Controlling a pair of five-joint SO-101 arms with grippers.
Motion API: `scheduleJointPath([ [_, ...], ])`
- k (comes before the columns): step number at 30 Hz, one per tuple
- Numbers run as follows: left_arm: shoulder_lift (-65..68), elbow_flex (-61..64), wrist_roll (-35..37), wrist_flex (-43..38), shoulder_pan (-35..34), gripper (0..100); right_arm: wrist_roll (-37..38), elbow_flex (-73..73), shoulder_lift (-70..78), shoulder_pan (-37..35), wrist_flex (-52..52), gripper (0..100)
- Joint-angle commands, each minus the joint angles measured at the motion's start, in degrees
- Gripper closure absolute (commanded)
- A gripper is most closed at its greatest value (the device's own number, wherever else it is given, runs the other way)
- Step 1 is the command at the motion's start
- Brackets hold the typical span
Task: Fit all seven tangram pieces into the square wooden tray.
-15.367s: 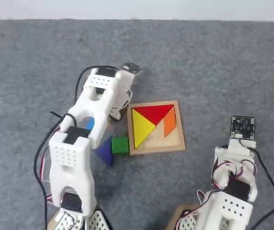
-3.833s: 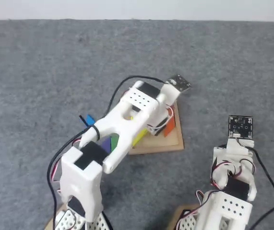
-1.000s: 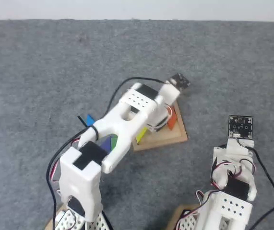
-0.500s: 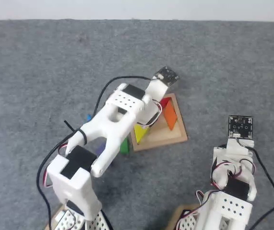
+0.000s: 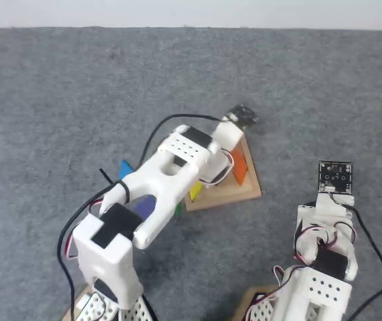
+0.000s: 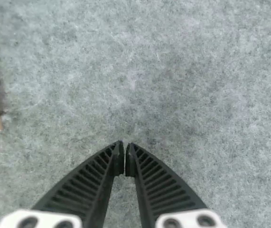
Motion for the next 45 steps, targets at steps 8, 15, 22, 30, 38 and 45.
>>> scheduleJointPath([
  [8, -1.3, -1.2, 0.5, 0.6, 2.3, 91, 0.8, -1.8, -0.9, -0.3, -0.8, 97.6],
  [15, -12.8, -2.1, 7.9, 3.3, -3.9, 91, 1.4, -2.1, -0.3, -2.2, -0.2, 97.5],
  [22, -17.9, 4.9, 20.8, 0.2, -20.1, 90, 6.2, -7.9, 4.0, -12.9, 4.7, 97.5],
  [30, -16.6, 4.4, 21.2, -5.0, -38.1, 85, 6.2, -28.5, 35.5, -32.2, 5.1, 97.5],
  [38, -11.0, -0.7, 21.2, -4.1, -43.2, 76, 7.2, -44.3, 63.3, -41.8, 4.3, 97.5],
  [45, -3.3, -5.7, 21.2, -4.0, -42.5, 76, 12.3, -46.0, 65.1, -39.3, 4.2, 97.5],
])
